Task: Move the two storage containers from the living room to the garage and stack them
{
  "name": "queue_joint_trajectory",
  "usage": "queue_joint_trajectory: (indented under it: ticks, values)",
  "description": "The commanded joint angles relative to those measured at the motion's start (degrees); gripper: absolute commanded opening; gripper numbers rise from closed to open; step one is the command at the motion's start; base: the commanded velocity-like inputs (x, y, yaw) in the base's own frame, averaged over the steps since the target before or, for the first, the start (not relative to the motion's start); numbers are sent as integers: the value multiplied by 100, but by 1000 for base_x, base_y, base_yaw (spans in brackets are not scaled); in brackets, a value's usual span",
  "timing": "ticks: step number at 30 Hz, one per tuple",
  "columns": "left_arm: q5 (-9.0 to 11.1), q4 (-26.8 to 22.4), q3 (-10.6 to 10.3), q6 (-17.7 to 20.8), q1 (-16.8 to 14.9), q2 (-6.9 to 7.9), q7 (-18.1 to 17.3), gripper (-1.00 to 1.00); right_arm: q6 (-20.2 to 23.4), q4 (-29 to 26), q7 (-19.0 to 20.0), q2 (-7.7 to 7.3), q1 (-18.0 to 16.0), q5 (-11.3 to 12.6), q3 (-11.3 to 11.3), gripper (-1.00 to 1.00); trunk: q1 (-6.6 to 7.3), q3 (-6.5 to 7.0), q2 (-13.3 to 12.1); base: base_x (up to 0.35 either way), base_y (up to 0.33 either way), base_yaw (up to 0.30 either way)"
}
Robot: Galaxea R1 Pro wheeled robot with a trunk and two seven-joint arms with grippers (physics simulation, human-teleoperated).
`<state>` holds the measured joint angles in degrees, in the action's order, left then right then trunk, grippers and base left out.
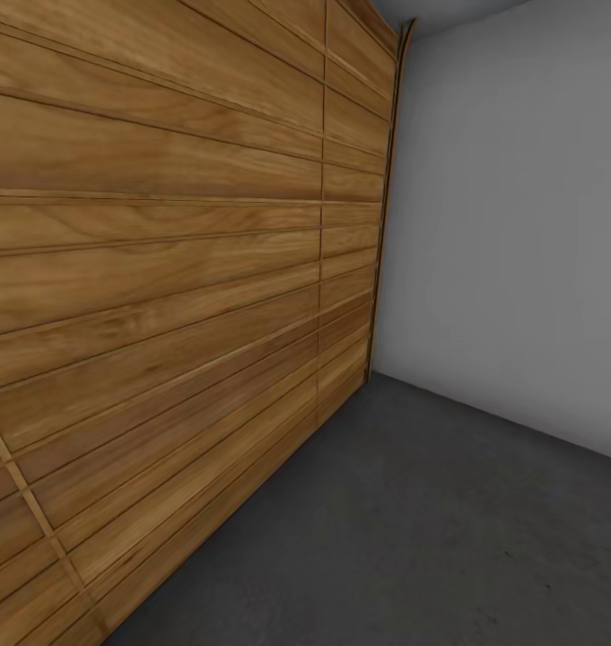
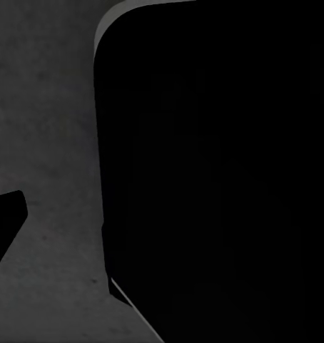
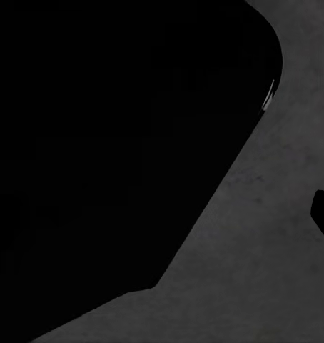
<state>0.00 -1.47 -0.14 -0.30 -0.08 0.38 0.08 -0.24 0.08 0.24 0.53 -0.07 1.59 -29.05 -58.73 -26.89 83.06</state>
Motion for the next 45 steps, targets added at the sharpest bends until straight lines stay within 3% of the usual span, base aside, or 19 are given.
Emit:
queue_joint_trajectory:
  ticks: [1,45]
  values:
    - [0,-2,-3,-4,-1,-1,1,100,-3,1,2,0,-1,17,-22,100,0,-4,2,0,0,0]
    - [44,-2,31,-5,-1,15,1,100,-11,-2,2,-1,-1,15,-22,100,0,-4,2,0,0,0]
